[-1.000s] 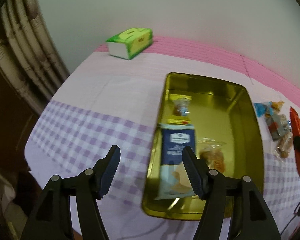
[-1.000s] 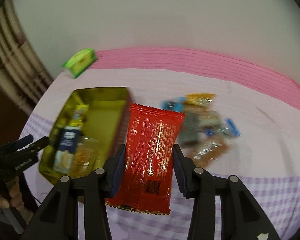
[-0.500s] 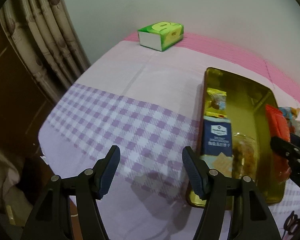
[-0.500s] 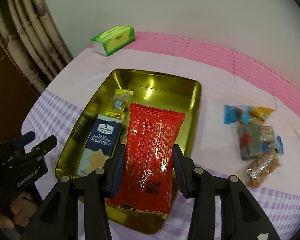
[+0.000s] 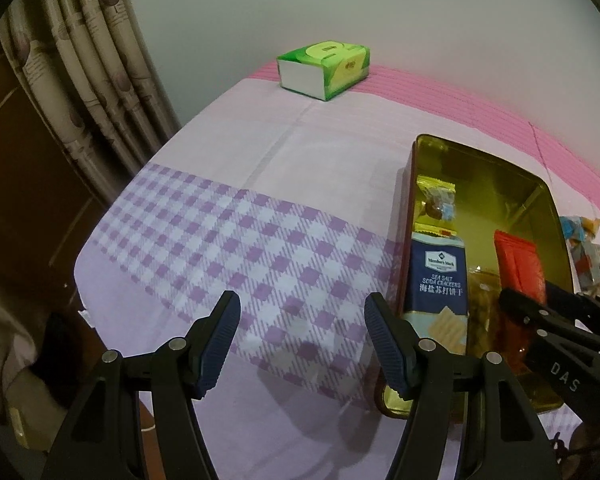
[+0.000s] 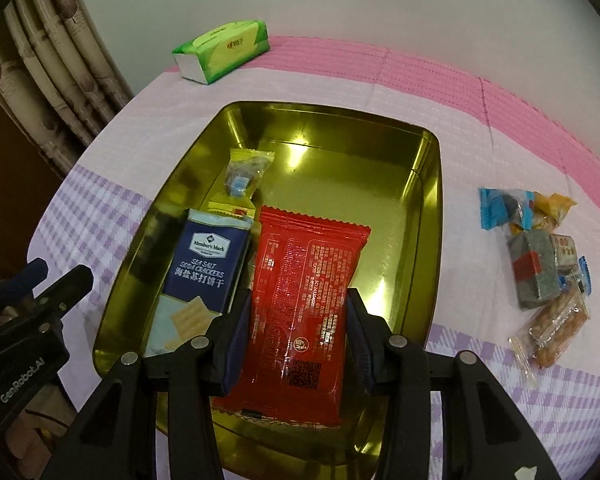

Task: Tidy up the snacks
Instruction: 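Carry the red wrapped pack into the gold tin and open the right gripper, then move the right gripper to the pile and grasp the clear orange snack-stick bag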

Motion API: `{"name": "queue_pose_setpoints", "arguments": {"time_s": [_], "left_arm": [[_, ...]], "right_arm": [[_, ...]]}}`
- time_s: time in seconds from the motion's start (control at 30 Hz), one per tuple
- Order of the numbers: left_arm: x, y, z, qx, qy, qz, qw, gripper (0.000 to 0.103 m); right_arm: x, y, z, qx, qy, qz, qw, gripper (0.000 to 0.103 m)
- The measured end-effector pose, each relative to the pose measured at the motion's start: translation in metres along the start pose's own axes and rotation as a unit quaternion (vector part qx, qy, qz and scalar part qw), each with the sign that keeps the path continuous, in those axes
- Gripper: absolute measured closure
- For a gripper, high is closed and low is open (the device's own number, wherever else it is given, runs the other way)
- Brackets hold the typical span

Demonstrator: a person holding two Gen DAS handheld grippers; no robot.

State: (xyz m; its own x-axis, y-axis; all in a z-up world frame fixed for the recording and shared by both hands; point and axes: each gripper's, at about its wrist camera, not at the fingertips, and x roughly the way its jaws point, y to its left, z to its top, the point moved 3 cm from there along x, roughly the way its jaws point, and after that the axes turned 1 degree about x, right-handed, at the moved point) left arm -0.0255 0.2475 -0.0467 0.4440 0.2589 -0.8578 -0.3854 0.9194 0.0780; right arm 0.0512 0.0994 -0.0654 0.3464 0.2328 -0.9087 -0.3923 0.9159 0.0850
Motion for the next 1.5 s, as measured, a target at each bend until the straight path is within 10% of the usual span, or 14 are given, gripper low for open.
{"name": "queue_pose_setpoints", "arguments": {"time_s": [0.63,1.1,1.5], "left_arm": [[-0.004,-0.009,-0.001,0.007,-0.005,-0.023,0.9997,0.037],[-0.005,-0.008,-0.001,0.003,-0.006,-0.023,0.9997,0.037],[-0.004,-0.009,-0.001,0.006,-0.004,-0.024,0.9997,0.037]], "right_arm": [[-0.049,-0.054,0.003,0.063,-0.054,-0.016,0.996,0.060],[-0.040,-0.184,-0.019,0.234,-0.016,-0.130,0.963,0.059],[-0.019,-0.209,-0.015,0.261,-0.003,-0.167,0.951,0.044]]}}
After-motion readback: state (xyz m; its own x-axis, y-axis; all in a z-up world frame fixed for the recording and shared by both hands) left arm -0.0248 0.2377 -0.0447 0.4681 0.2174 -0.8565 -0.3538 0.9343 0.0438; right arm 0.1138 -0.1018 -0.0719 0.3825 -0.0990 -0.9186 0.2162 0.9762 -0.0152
